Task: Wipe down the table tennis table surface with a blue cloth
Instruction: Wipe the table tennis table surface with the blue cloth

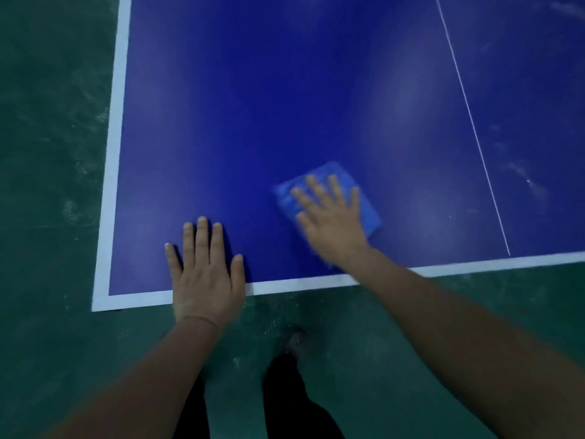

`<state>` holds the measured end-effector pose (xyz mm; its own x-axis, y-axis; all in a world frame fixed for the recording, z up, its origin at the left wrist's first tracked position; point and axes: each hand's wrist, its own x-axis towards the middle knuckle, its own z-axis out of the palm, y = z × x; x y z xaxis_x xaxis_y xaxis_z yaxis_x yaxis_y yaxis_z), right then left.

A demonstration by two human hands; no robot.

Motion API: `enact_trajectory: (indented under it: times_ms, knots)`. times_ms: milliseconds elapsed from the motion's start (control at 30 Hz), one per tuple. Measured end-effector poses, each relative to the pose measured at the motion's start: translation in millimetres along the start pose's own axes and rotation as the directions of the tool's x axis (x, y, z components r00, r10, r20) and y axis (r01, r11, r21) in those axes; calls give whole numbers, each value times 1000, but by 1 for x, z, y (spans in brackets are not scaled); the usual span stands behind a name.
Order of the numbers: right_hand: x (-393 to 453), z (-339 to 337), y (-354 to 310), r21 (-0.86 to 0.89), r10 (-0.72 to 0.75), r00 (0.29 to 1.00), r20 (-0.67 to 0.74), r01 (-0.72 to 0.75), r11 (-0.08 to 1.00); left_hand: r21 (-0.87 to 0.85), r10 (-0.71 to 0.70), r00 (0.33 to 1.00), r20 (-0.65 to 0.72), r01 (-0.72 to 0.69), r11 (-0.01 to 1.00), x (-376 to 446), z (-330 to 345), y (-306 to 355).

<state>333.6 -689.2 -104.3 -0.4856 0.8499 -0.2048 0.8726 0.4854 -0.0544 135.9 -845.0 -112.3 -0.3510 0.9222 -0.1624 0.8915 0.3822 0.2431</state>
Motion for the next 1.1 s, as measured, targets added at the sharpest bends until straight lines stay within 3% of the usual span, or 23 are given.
enact_trajectory:
  times_ms: [67, 133, 200, 367, 467, 567, 633, 700, 733, 833, 900, 933, 967, 1033, 1100]
  knots:
    - [13, -6, 55, 6, 257, 966, -38, -257, 966, 77, -12, 1000, -4, 12, 997, 1, 4, 0]
    - [17, -10, 83, 30, 319, 948, 10, -319, 947, 114, -11, 1000, -5, 12, 993, 1, 7, 0]
    - [16, -9, 68, 14, 247, 969, -25, -247, 969, 119, -14, 1000, -27, 17, 993, 1, 8, 0]
    - [40, 6, -56, -15, -145, 986, -84, 144, 989, 64, -13, 985, -172, 24, 998, -2, 11, 1]
    - [82, 1, -127, 35, -239, 968, -79, 242, 970, 47, -1, 979, -204, 11, 999, -1, 11, 1]
    - [128, -11, -157, 60, -269, 963, -23, 270, 961, 67, 23, 979, -202, -9, 998, -1, 11, 0]
    - [160, -20, -133, 77, -173, 985, -23, 174, 982, 90, 34, 985, -168, -19, 996, 0, 9, 0]
    - [181, -29, -75, 90, 88, 995, -54, -83, 992, 109, 27, 991, -131, -12, 994, 0, 7, 0]
    - [185, -33, -36, 109, 255, 965, -59, -248, 963, 112, 23, 993, -117, -9, 994, 0, 6, 1]
    - [162, -44, 70, 208, 660, 751, 26, -649, 732, 111, 22, 995, -93, -12, 994, 1, 5, 2]
    - [139, -45, 89, 232, 762, 643, 76, -755, 613, 116, 21, 997, -78, -12, 993, 1, 4, 2]
    - [133, -42, 79, 239, 772, 633, 64, -761, 604, 120, 20, 997, -69, -11, 993, 1, 3, 2]
    - [131, -38, 60, 246, 755, 655, 39, -738, 628, 123, 20, 998, -60, -12, 992, 1, 3, 2]
    - [131, -31, 5, 223, 643, 765, -32, -622, 751, 126, 16, 999, -50, -10, 992, 1, 3, 2]
    - [131, -24, -61, 166, 412, 909, -66, -398, 903, 122, 14, 998, -58, -7, 992, 1, 4, 2]
